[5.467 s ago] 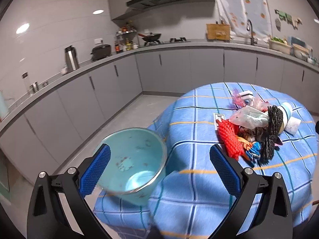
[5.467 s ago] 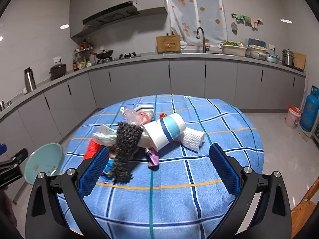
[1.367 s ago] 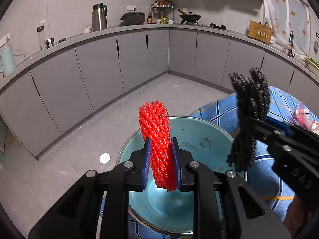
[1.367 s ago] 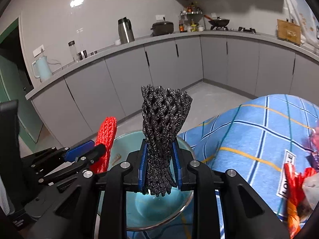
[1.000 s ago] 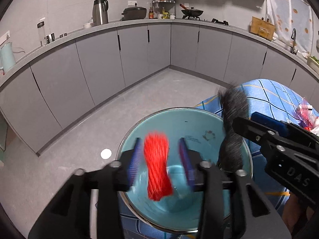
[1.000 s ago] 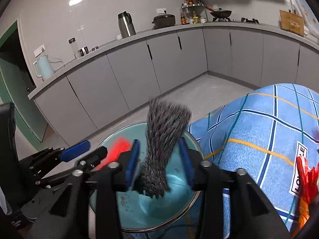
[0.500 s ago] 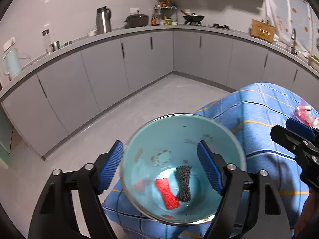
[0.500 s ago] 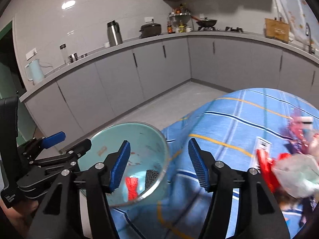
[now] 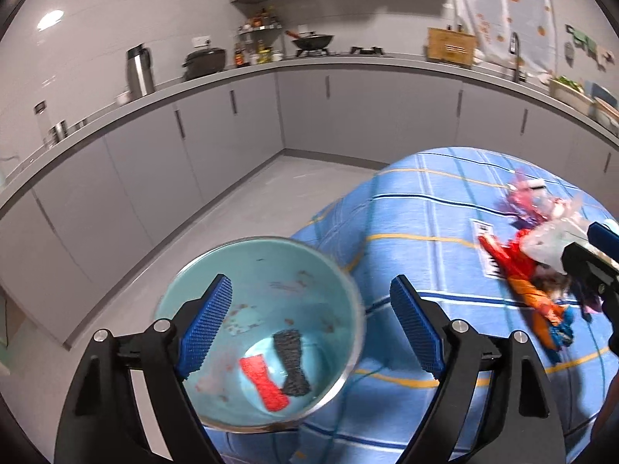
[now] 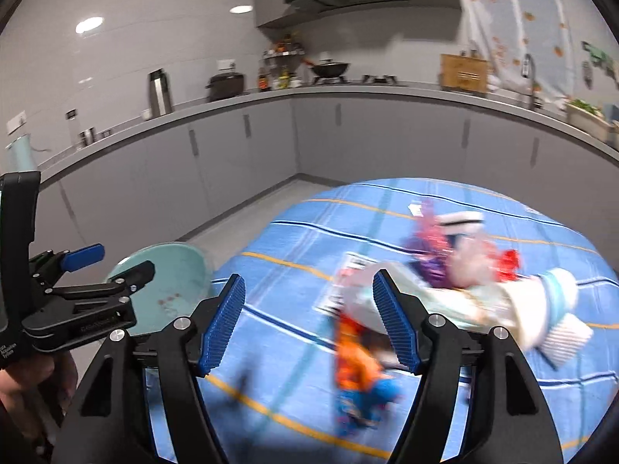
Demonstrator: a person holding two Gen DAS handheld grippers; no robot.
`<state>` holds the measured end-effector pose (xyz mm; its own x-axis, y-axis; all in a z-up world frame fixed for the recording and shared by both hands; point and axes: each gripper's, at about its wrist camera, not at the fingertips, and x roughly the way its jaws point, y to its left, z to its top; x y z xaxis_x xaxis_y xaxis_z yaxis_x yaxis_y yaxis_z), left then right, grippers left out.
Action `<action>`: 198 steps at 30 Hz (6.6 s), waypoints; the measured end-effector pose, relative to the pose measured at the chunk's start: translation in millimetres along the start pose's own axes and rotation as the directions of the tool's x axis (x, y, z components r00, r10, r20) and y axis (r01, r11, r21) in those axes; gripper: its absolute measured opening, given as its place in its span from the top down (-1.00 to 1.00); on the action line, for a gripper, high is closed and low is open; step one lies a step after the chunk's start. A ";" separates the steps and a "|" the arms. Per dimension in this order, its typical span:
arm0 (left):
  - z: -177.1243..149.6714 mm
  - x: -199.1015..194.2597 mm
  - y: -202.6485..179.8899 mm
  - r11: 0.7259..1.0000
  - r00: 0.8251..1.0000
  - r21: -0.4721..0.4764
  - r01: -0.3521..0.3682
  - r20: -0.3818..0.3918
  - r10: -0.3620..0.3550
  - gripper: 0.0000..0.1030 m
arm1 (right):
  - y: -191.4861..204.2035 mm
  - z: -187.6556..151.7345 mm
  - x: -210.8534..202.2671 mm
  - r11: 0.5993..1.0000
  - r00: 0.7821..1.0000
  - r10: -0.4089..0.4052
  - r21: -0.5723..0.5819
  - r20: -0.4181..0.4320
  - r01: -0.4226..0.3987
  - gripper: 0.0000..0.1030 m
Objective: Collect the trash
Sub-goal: 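Grasp the orange printed wrapper with the left tool while the right tool grasps the white mesh sleeve, then lift and carry the wrapper and white mesh sleeve over the teal bucket, then open both tools to drop the wrapper and mesh sleeve into the bucket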
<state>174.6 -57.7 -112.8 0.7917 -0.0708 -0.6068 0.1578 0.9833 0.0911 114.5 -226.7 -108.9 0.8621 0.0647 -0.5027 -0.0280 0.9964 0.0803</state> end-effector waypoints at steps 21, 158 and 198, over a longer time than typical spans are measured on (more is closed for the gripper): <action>-5.0 -0.4 -155.3 0.953 0.974 0.204 0.224 -0.043 -0.220 -0.65 | -119.4 -55.2 -53.7 0.940 0.951 -0.310 0.148 -0.013 0.308 -0.48; -12.5 -13.1 110.2 0.977 0.990 -0.158 -0.141 -0.016 0.141 0.68 | 90.1 44.1 22.5 0.982 0.989 0.149 -0.120 0.020 -0.146 0.84; -40.8 44.9 117.8 0.973 0.977 -0.147 -0.176 -0.148 0.154 0.06 | 147.7 12.9 118.8 0.936 0.937 0.296 -0.142 -0.183 -0.323 0.27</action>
<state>204.7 61.8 -161.5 0.7101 0.1072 -0.6959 -0.0726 0.9942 0.0791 219.2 -72.6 -145.7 0.7070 0.3656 -0.6054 -0.3767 0.9192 0.1151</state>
